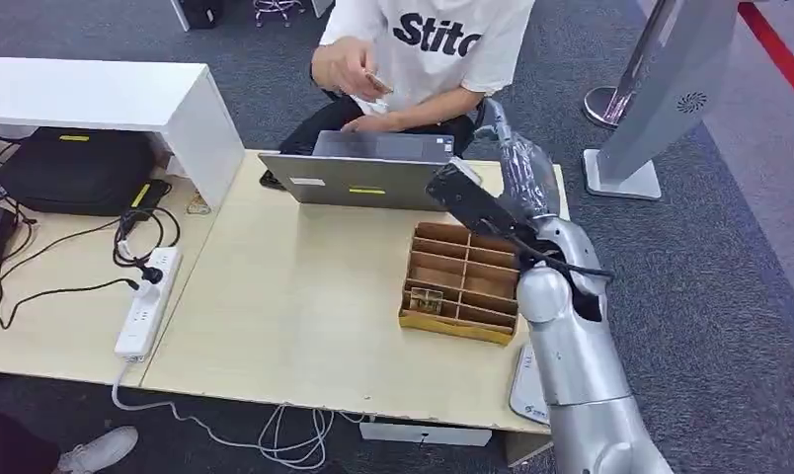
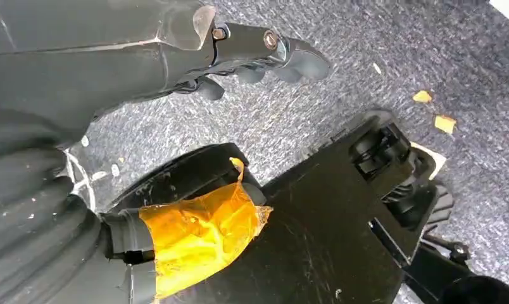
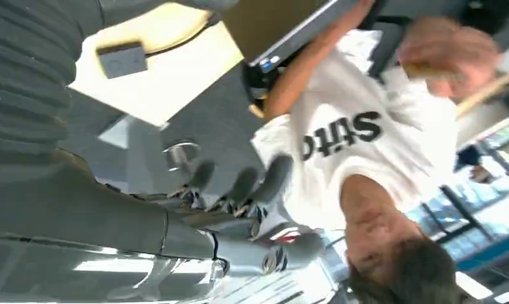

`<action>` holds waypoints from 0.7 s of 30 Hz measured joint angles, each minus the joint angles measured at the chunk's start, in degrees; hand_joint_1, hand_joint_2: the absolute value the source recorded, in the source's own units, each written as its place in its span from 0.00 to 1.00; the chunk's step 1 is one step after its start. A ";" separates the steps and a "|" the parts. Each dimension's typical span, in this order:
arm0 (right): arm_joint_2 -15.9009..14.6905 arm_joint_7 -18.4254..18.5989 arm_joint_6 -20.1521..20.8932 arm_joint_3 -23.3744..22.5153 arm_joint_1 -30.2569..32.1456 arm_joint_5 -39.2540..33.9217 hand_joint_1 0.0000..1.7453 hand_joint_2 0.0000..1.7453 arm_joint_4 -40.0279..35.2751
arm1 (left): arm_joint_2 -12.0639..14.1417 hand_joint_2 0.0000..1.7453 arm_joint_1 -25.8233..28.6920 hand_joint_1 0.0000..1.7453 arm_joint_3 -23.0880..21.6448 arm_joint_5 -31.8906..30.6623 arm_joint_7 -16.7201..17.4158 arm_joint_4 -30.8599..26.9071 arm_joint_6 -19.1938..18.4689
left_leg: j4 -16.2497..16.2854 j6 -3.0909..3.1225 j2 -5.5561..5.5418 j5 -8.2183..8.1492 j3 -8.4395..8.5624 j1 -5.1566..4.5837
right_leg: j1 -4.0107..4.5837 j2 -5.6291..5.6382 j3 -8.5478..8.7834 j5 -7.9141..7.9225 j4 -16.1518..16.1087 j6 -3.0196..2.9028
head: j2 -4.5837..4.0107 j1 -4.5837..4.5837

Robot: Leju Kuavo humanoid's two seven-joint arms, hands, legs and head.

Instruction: Pass the card to the sensor for recognition and then transmit it.

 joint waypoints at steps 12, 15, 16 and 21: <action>-7.46 -12.35 6.10 -13.83 21.98 -34.97 0.00 1.00 -16.36 | 0.68 1.00 1.86 0.00 1.92 3.23 -1.77 0.00 2.05 | 0.04 0.12 -0.19 -0.23 -0.02 -0.05 | -0.01 -0.18 0.10 -0.14 -0.11 0.11 | 0.00 0.00; -9.98 -16.79 10.79 -25.41 24.88 -45.71 0.00 1.00 -10.75 | 0.76 1.00 1.93 0.00 1.99 3.19 -1.77 0.00 2.03 | 0.06 0.21 -0.25 -0.29 0.00 -0.05 | -0.02 -0.29 0.18 -0.20 -0.14 0.20 | 0.00 0.02; -10.93 -18.36 12.07 -29.37 25.50 -47.39 0.00 1.00 -7.63 | 0.79 1.00 1.93 0.00 1.99 3.19 -1.75 0.00 2.01 | 0.07 0.22 -0.28 -0.29 0.01 -0.05 | -0.02 -0.33 0.21 -0.21 -0.15 0.23 | 0.00 0.02; -16.23 -22.00 10.63 -47.17 27.73 -48.35 0.00 1.00 14.29 | 0.83 1.00 1.95 0.00 1.99 3.08 -1.77 0.00 1.84 | 0.10 0.36 -0.38 -0.39 0.02 -0.06 | -0.03 -0.43 0.26 -0.29 -0.18 0.31 | 0.00 0.04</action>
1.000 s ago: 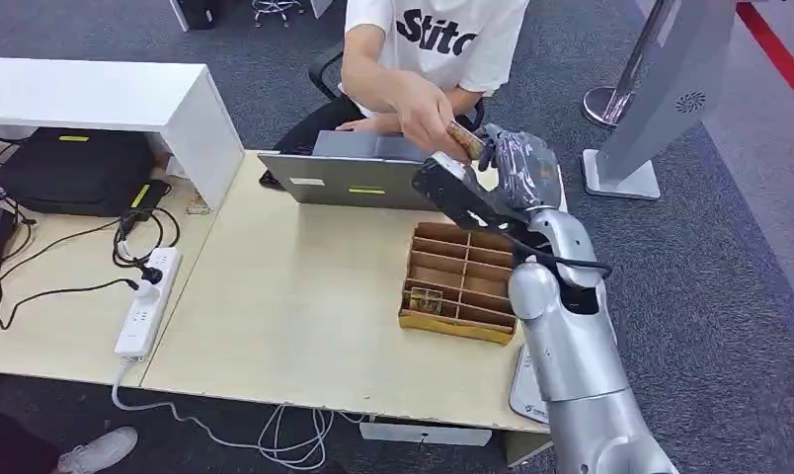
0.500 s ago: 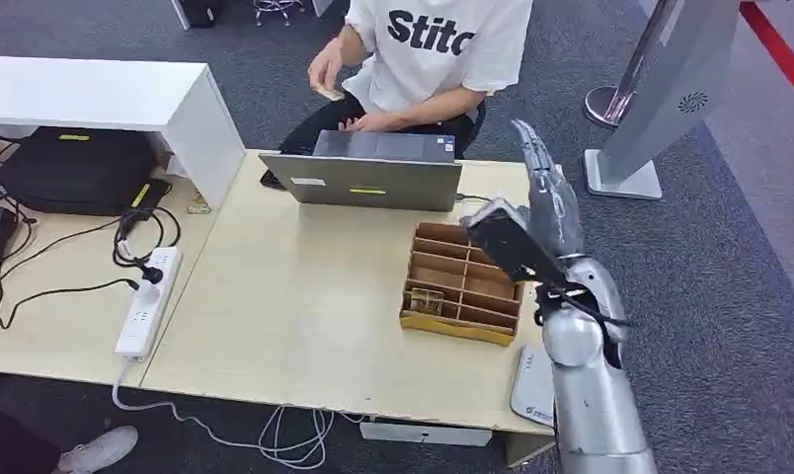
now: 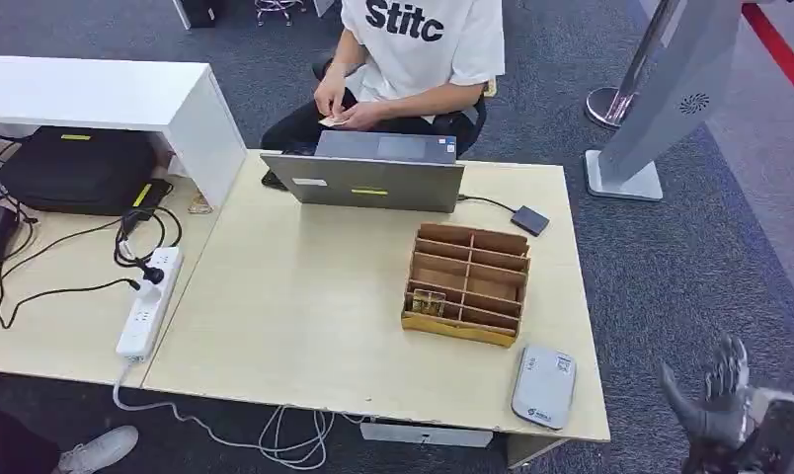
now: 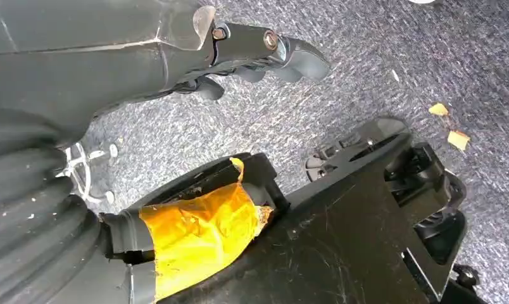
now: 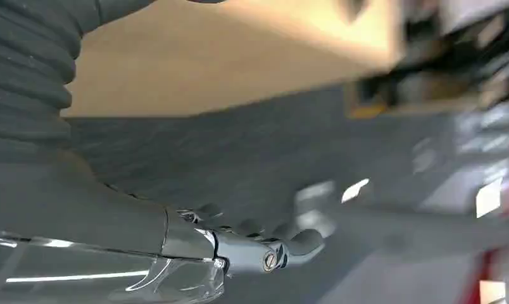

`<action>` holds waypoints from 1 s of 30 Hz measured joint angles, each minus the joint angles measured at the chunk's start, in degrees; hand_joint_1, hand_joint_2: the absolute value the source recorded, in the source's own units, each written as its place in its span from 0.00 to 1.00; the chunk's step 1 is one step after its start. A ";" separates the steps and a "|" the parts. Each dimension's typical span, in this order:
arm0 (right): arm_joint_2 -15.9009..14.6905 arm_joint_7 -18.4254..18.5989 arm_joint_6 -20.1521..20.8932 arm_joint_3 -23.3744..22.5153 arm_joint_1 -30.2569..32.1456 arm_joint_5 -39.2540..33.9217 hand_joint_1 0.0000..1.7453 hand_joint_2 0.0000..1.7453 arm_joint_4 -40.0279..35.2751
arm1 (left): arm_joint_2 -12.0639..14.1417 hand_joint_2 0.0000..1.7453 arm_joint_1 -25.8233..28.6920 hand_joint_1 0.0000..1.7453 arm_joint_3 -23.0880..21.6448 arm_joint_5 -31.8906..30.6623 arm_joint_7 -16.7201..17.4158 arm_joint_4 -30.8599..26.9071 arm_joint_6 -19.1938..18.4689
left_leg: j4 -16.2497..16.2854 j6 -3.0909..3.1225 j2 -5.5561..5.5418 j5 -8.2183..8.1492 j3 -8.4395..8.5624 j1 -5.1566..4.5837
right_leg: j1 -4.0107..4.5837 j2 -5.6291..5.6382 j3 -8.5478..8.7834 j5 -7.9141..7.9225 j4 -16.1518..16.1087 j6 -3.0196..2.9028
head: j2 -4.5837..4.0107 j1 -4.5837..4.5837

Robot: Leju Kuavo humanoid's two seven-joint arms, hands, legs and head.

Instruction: Pass the card to the sensor for recognition and then transmit it.

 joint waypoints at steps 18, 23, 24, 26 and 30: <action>-2.50 27.41 -17.28 -16.30 5.43 13.25 0.00 1.00 36.03 | 0.20 1.00 -0.05 0.00 -0.02 -0.46 -0.48 0.00 -0.83 | -0.09 -0.13 0.28 -0.18 0.18 0.03 | 0.02 0.28 0.08 -0.23 0.05 -0.12 | 0.00 -0.02; -1.56 29.99 -13.88 -8.08 5.78 31.26 0.89 1.00 38.27 | 0.15 1.00 -0.10 1.00 -0.22 -1.60 0.53 0.00 -0.79 | -0.09 -0.13 0.29 -0.18 0.19 0.02 | 0.02 0.28 0.09 -0.23 0.05 -0.11 | 0.00 -0.02; -1.38 29.50 -11.88 -6.17 5.81 33.79 0.94 1.00 38.59 | 0.15 1.00 -0.13 1.00 -0.35 -1.64 0.52 0.00 -0.90 | -0.09 -0.13 0.29 -0.18 0.20 0.02 | 0.02 0.28 0.09 -0.23 0.05 -0.11 | 0.00 -0.02; -0.73 28.70 -7.82 -0.88 5.88 38.25 0.85 1.00 39.34 | 0.15 1.00 -0.18 1.00 -0.74 -2.03 0.52 0.00 -1.31 | -0.08 -0.13 0.28 -0.18 0.21 0.02 | 0.02 0.26 0.09 -0.23 0.05 -0.11 | 0.00 -0.02; 0.32 29.15 -7.00 5.43 6.28 40.79 0.94 1.00 40.07 | 0.11 1.00 -0.20 0.95 -1.14 -2.08 0.26 0.00 -1.55 | -0.08 -0.13 0.28 -0.18 0.22 0.03 | 0.02 0.28 0.09 -0.23 0.05 -0.12 | 0.00 -0.07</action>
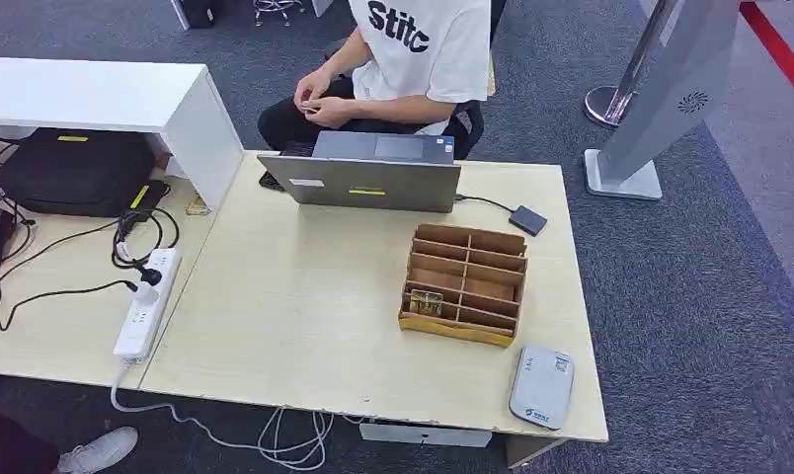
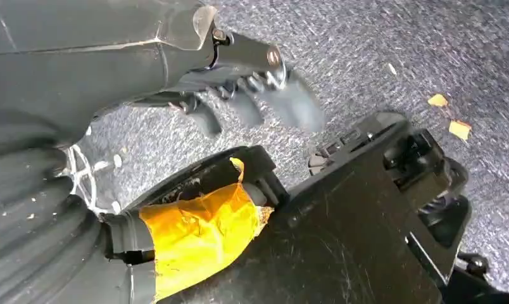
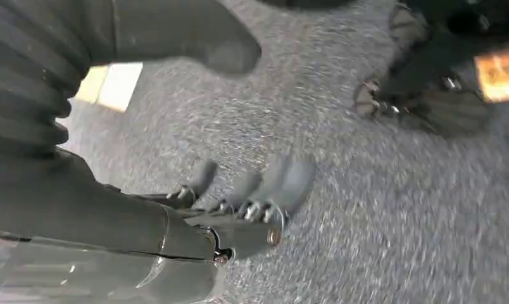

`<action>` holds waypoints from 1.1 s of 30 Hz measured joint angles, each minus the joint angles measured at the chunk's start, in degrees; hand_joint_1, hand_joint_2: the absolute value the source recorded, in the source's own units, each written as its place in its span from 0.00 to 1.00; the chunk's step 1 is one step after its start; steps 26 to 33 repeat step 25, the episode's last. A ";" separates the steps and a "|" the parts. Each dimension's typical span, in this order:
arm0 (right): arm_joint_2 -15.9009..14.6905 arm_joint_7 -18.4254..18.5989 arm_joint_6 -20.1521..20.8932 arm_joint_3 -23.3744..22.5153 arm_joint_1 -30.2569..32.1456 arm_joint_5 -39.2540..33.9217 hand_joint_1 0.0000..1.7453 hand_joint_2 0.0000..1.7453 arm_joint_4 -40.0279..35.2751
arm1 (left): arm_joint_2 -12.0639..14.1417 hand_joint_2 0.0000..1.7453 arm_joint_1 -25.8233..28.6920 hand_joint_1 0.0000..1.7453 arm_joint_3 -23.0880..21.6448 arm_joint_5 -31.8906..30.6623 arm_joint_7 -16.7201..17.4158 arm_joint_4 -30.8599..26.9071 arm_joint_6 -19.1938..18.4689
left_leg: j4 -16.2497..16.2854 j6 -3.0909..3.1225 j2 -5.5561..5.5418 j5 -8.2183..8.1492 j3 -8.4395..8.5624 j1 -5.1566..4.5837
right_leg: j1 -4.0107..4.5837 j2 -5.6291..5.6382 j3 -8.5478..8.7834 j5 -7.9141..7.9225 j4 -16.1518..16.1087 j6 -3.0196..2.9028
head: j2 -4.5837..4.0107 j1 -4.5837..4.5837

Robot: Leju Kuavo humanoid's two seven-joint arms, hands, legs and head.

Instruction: Pass the card to the sensor for recognition and then transmit it.

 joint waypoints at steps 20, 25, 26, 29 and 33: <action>0.09 3.44 -2.43 3.08 0.44 4.44 0.00 1.00 0.42 | 0.04 1.00 -0.54 0.00 -0.50 -0.50 1.23 0.00 -3.21 | 0.00 0.00 0.00 0.00 0.00 -0.02 | -0.01 0.00 0.03 0.00 0.00 0.00 | 0.00 0.04; 0.09 4.48 -3.34 3.25 0.45 4.92 0.00 1.00 0.44 | 0.13 1.00 -0.31 0.00 -0.40 1.02 3.71 0.00 -1.13 | 0.00 0.00 0.00 0.00 0.00 -0.02 | -0.01 0.00 0.03 0.00 0.00 0.00 | 0.00 0.04; 0.09 4.48 -3.34 3.25 0.45 4.92 0.00 1.00 0.44 | 0.13 1.00 -0.31 0.00 -0.40 1.02 3.71 0.00 -1.13 | 0.00 0.00 0.00 0.00 0.00 -0.02 | -0.01 0.00 0.03 0.00 0.00 0.00 | 0.00 0.04; 0.09 4.48 -3.34 3.25 0.45 4.92 0.00 1.00 0.44 | 0.13 1.00 -0.31 0.00 -0.40 1.02 3.71 0.00 -1.13 | 0.00 0.00 0.00 0.00 0.00 -0.02 | -0.01 0.00 0.03 0.00 0.00 0.00 | 0.00 0.04; 0.09 4.48 -3.34 3.25 0.45 4.92 0.00 1.00 0.44 | 0.13 1.00 -0.31 0.00 -0.40 1.02 3.71 0.00 -1.13 | 0.00 0.00 0.00 0.00 0.00 -0.02 | -0.01 0.00 0.03 0.00 0.00 0.00 | 0.00 0.04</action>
